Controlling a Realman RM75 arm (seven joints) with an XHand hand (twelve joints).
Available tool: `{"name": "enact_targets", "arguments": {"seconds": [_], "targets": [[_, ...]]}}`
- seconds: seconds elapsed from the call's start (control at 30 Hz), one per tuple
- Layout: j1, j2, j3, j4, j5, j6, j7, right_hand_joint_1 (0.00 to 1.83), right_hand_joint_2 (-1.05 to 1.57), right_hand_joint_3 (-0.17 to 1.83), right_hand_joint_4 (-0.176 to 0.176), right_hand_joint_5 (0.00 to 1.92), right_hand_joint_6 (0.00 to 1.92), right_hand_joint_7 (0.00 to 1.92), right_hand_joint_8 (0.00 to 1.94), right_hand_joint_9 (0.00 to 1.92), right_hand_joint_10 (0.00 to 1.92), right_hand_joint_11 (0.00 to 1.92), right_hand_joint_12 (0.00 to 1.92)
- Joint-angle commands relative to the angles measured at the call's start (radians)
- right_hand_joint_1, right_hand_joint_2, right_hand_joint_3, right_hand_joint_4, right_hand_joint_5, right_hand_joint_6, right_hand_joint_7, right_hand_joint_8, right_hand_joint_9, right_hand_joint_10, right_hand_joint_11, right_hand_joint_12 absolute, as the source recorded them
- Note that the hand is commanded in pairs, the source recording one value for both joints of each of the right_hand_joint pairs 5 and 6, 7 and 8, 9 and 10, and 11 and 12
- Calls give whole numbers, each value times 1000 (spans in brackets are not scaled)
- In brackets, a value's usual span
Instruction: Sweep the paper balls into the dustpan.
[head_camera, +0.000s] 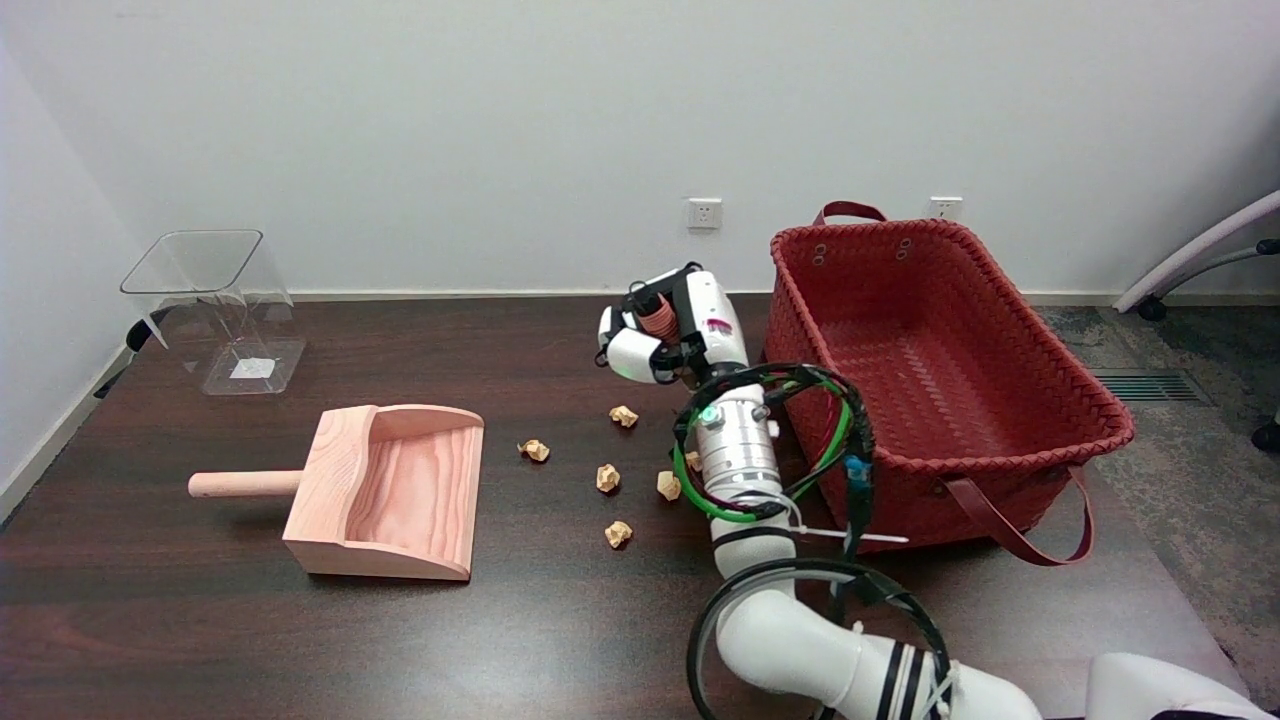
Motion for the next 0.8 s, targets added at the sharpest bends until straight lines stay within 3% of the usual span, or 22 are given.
{"name": "enact_targets", "arguments": {"seconds": [0.03, 0.8], "targets": [[13, -115, -72, 3, 49, 60, -31, 1193, 1096, 909, 0, 1920, 1920, 1920, 1920, 1920, 1920, 1920, 1920], [156, -202, -182, 106, 120, 47, 47, 1167, 1047, 882, 0, 1920, 1920, 1920, 1920, 1920, 1920, 1920, 1920]]}}
